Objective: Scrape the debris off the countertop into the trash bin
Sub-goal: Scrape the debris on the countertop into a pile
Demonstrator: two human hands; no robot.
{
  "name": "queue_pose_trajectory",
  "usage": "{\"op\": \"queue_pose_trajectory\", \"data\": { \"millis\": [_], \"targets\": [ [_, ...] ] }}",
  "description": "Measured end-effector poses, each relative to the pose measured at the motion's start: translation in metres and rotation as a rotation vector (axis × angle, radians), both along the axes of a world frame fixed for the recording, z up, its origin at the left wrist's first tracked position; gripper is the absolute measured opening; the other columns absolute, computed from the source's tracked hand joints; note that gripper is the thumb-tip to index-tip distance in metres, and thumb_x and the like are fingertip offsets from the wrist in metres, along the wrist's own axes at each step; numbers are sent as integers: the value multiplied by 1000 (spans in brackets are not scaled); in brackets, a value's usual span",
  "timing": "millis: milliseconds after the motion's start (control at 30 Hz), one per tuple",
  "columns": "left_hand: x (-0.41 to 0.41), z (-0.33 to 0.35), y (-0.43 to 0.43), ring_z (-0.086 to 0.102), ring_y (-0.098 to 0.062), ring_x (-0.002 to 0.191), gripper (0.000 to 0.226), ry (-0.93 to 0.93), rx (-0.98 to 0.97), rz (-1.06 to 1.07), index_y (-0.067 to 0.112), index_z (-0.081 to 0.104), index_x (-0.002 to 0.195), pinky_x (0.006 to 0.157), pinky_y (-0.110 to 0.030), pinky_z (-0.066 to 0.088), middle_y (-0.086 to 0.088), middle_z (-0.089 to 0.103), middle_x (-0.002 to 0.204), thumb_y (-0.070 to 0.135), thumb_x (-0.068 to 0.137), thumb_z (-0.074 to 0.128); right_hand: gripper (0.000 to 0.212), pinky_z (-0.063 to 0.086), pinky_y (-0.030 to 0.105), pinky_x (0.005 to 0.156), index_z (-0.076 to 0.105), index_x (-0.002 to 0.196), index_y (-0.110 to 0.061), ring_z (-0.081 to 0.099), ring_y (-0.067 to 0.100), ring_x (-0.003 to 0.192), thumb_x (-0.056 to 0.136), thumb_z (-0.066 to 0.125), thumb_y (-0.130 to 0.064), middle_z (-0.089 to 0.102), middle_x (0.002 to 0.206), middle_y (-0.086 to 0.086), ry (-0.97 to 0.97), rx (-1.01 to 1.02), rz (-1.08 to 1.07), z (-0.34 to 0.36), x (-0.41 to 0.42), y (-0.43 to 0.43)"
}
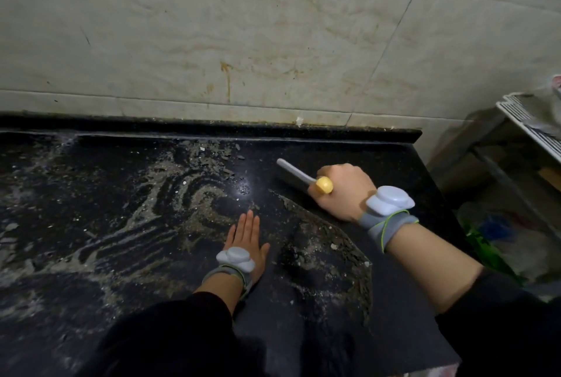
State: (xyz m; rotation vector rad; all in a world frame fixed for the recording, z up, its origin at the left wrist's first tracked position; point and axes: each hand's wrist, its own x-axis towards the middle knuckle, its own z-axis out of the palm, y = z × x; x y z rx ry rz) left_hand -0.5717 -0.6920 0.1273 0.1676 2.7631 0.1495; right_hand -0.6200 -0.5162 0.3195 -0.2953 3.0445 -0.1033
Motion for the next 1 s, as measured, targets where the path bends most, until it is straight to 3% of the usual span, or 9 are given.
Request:
{"op": "queue_pose_trajectory", "data": {
  "millis": [167, 567, 667, 867, 1000],
  "targets": [
    [-1, 1, 0, -21, -21, 146, 67, -12, -9, -5, 8, -20, 149, 121, -36, -7, -6, -26, 156, 44, 103, 12, 29, 43, 33, 72, 61, 102, -11, 60, 35, 98, 89, 53, -35, 63, 107, 12, 8, 70, -79, -21, -25, 10],
    [0, 8, 2, -19, -21, 146, 66, -24, -19, -6, 8, -18, 150, 119, -35, -6, -7, -24, 157, 42, 103, 14, 26, 45, 33, 79, 58, 101, -13, 61, 30, 98, 83, 57, -32, 64, 106, 9, -72, 55, 211, -32, 36, -10],
    [1, 11, 3, -17, -21, 147, 66, -30, -43, -4, 8, -17, 150, 120, -36, -5, -7, -23, 158, 42, 103, 14, 23, 42, 31, 72, 57, 103, -15, 61, 29, 95, 85, 56, -29, 64, 101, 7, -60, 6, 244, -29, 56, -6],
    [2, 21, 4, -12, -21, 148, 65, -36, -108, -23, 7, -12, 151, 119, -39, -4, -7, -18, 159, 42, 103, 14, 31, 48, 35, 77, 59, 109, -20, 59, 26, 98, 91, 45, -42, 62, 100, 2, -13, -53, 114, -12, 86, 15],
    [7, 30, 9, -11, -23, 148, 63, -57, -82, -54, 5, -7, 152, 119, -42, -6, -6, -16, 160, 39, 103, 14, 41, 49, 36, 84, 51, 130, -29, 58, 25, 106, 93, 46, -44, 60, 108, 2, 78, -113, -56, 2, 101, 47]
  ]
}}
